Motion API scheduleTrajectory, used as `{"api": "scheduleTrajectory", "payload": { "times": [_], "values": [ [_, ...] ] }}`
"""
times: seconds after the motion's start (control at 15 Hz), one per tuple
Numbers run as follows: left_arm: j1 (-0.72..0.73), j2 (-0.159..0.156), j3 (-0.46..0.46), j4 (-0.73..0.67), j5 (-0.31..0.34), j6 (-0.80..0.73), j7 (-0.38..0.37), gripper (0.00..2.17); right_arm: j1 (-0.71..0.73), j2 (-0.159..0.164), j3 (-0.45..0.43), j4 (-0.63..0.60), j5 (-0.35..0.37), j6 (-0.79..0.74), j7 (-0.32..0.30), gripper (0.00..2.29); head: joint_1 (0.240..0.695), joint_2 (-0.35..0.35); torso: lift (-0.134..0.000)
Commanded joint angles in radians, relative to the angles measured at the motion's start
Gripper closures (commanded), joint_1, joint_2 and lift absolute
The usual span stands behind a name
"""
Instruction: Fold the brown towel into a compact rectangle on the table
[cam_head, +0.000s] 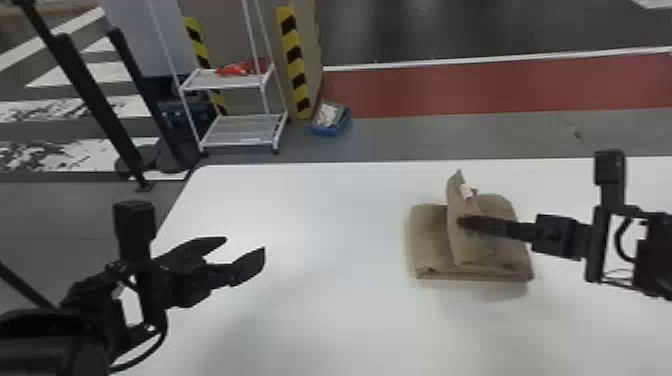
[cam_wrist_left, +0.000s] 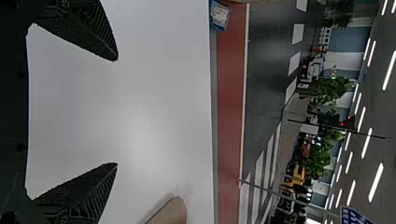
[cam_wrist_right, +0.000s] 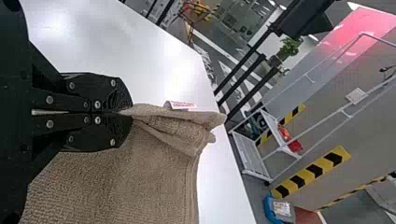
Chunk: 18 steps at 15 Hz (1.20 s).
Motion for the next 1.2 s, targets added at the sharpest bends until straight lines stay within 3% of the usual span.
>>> {"api": "scheduleTrajectory", "payload": {
  "times": [0.0, 0.07, 0.13, 0.2, 0.27, 0.53, 0.6, 0.67, 0.73, 0.87, 0.93, 1.0, 1.13],
  "values": [
    [0.000, -0.004, -0.002, 0.005, -0.002, 0.000, 0.000, 0.07, 0.001, 0.004, 0.072, 0.074, -0.004, -0.078, 0.000, 1.37, 0.695, 0.209, -0.128],
    [0.000, -0.004, -0.002, 0.008, -0.002, 0.000, -0.002, 0.07, 0.006, 0.004, 0.078, 0.097, -0.003, -0.130, 0.002, 1.23, 0.695, 0.218, -0.128],
    [0.000, -0.005, -0.002, 0.008, -0.004, -0.003, -0.002, 0.07, 0.012, 0.004, 0.087, 0.108, -0.017, -0.151, 0.002, 0.75, 0.695, 0.228, -0.128],
    [0.000, -0.005, -0.002, 0.008, -0.004, -0.003, -0.002, 0.07, 0.024, 0.004, 0.092, 0.111, -0.038, -0.197, 0.002, 0.08, 0.695, 0.236, -0.128],
    [0.000, -0.005, -0.001, 0.010, -0.002, -0.003, -0.002, 0.07, 0.038, 0.004, 0.095, 0.109, -0.069, -0.225, 0.003, 0.00, 0.695, 0.242, -0.128],
    [0.000, -0.004, 0.001, 0.019, -0.002, -0.003, -0.005, 0.07, 0.073, 0.004, 0.047, 0.102, -0.267, -0.418, 0.017, 0.05, 0.695, 0.265, -0.128],
    [0.000, -0.005, 0.001, 0.021, -0.002, -0.003, -0.008, 0.07, 0.073, 0.004, 0.040, 0.102, -0.276, -0.480, -0.001, 0.06, 0.695, 0.266, -0.128],
    [0.000, -0.005, -0.001, 0.022, -0.004, -0.003, -0.008, 0.07, 0.073, 0.004, 0.049, 0.103, -0.271, -0.559, -0.043, 0.14, 0.695, 0.254, -0.128],
    [0.002, -0.005, -0.001, 0.022, -0.004, -0.003, -0.009, 0.08, 0.069, 0.004, 0.063, 0.108, -0.250, -0.612, -0.075, 0.40, 0.695, 0.246, -0.128],
    [0.003, -0.005, 0.001, 0.022, -0.004, -0.003, -0.012, 0.08, 0.063, 0.004, 0.144, 0.108, -0.092, -0.651, -0.221, 1.77, 0.695, 0.228, -0.128],
    [0.005, -0.005, 0.002, 0.022, -0.004, -0.003, -0.012, 0.08, 0.061, 0.004, 0.193, 0.109, -0.011, -0.667, -0.300, 1.99, 0.695, 0.222, -0.128],
    [0.005, -0.005, 0.004, 0.022, -0.004, -0.003, -0.012, 0.08, 0.053, 0.004, 0.248, 0.129, 0.078, -0.667, -0.352, 2.02, 0.695, 0.216, -0.128],
    [0.005, -0.005, 0.006, 0.025, -0.005, -0.003, -0.012, 0.08, 0.032, 0.004, 0.346, 0.167, 0.189, -0.661, -0.394, 2.04, 0.695, 0.223, -0.128]
  ]
}}
